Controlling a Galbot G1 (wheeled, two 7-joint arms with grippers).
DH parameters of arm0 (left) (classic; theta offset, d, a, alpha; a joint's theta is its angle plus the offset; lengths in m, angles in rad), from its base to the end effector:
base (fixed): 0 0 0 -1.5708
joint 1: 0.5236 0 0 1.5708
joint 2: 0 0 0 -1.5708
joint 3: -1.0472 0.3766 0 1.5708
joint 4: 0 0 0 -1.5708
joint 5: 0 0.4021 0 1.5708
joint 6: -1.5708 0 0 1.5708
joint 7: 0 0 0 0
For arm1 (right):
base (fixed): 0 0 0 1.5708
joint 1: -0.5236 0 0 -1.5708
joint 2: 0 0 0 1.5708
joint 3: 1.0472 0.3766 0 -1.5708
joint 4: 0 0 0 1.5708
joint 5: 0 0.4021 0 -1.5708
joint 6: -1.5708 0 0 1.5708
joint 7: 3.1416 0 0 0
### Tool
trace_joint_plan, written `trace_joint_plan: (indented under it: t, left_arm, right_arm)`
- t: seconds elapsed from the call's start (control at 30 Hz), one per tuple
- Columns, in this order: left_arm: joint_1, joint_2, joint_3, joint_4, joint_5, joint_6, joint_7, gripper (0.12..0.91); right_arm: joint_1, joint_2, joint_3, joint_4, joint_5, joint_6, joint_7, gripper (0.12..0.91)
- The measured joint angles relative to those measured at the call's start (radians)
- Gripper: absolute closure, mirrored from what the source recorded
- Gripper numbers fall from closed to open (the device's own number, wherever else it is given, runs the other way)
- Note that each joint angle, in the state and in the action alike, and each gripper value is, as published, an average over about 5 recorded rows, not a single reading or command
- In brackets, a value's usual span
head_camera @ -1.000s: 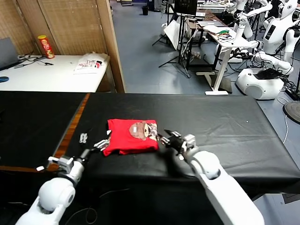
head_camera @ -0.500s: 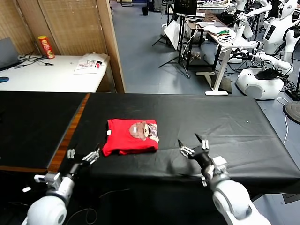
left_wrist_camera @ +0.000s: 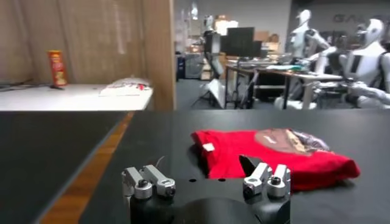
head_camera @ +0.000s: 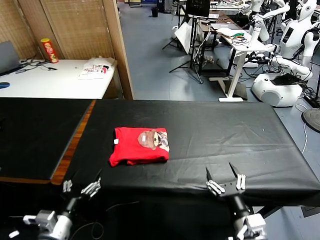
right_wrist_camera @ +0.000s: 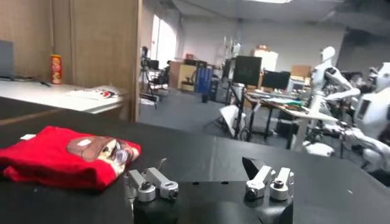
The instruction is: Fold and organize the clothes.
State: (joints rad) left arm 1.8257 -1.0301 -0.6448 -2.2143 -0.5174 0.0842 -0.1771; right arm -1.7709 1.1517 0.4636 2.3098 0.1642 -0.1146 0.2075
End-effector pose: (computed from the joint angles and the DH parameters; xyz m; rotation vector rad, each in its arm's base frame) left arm 0.1599 0.1030 -0.2926 -0.0753 -2.8955 -0.0055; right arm 0.1535 -0.0268 -0.2743 0.1640 -3.0067 0.2128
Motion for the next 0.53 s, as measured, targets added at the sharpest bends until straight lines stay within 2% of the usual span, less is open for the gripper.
trace_joint_plan:
  t: [0.23,0.53]
  left_arm:
    - [0.099,-0.019,-0.021,-0.033,0.013,0.002,-0.003,0.232]
    - [0.141,-0.029,-0.026,-0.052,0.016,0.017,-0.003,0.232]
  right_arm:
    - [-0.129,0.016,0.012,0.065,-0.001,-0.015,0.054,0.227]
    - [-0.177,0.018,0.013,0.085,0.000,-0.022,0.056,0.227]
